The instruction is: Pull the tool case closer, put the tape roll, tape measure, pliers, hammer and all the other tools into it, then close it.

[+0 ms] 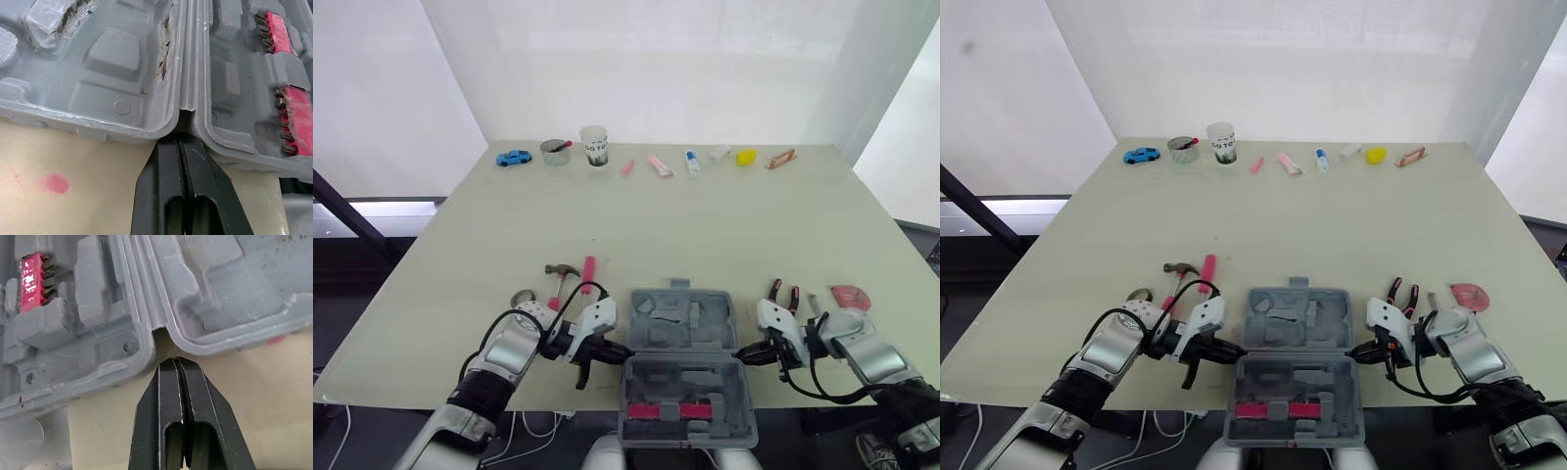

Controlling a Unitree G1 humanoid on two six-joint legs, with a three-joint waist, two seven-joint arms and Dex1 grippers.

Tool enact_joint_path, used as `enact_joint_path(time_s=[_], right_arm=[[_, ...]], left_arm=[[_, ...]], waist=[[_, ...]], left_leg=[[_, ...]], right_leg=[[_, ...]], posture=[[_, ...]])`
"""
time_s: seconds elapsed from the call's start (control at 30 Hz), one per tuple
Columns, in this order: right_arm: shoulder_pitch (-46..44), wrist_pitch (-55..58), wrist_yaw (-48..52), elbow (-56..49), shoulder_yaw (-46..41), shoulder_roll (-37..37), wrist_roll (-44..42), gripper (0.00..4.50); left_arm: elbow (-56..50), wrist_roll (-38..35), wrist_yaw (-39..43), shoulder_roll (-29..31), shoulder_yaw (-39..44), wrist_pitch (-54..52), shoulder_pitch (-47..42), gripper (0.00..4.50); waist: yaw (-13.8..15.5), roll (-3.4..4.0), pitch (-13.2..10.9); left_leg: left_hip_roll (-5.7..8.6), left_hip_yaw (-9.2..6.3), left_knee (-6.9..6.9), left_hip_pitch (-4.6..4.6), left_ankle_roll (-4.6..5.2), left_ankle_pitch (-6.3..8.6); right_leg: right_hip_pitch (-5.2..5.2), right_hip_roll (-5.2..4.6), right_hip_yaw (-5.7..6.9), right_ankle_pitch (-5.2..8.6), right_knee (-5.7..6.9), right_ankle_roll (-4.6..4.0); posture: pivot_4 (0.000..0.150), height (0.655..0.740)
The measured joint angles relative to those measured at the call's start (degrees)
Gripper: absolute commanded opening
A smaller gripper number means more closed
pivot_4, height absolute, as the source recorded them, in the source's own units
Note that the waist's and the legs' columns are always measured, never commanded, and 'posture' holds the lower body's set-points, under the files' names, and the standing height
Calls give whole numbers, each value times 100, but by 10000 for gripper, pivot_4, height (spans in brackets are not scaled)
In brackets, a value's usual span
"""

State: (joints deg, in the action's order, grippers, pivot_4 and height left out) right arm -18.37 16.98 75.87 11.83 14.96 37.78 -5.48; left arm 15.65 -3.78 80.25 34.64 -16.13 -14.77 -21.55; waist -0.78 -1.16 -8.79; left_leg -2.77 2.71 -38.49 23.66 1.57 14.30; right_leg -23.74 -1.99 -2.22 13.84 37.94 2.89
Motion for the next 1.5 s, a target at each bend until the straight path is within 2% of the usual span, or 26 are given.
enact_joint_path(time_s=[0.97, 1.2, 1.5], right_arm=[[-27, -17, -38, -52, 30, -112, -56, 0], [277, -273, -140, -78, -425, 102, -319, 0], [1298, -1115, -511, -262, -1538, 320, -798, 0]], left_arm=[[-7, -352, -7, 535, 71, 9, 140, 349], [-421, -997, -5, 715, 788, -152, 430, 349], [-1185, -1837, -175, 1032, 2091, -102, 1777, 349]], waist=[[-2, 0, 0], [11, 0, -1], [2, 0, -2]], left_leg=[[0, 0, 0, 1, 0, 0], [-1, 4, 0, 6, 0, 0], [-8, 6, 3, 2, 0, 0]], right_leg=[[-3, 0, 0, 0, 1, 0], [-5, -3, 0, 0, -2, 0], [-5, -6, 0, 2, -3, -2]], posture=[[1500, 7400], [1500, 7400], [1500, 7400]])
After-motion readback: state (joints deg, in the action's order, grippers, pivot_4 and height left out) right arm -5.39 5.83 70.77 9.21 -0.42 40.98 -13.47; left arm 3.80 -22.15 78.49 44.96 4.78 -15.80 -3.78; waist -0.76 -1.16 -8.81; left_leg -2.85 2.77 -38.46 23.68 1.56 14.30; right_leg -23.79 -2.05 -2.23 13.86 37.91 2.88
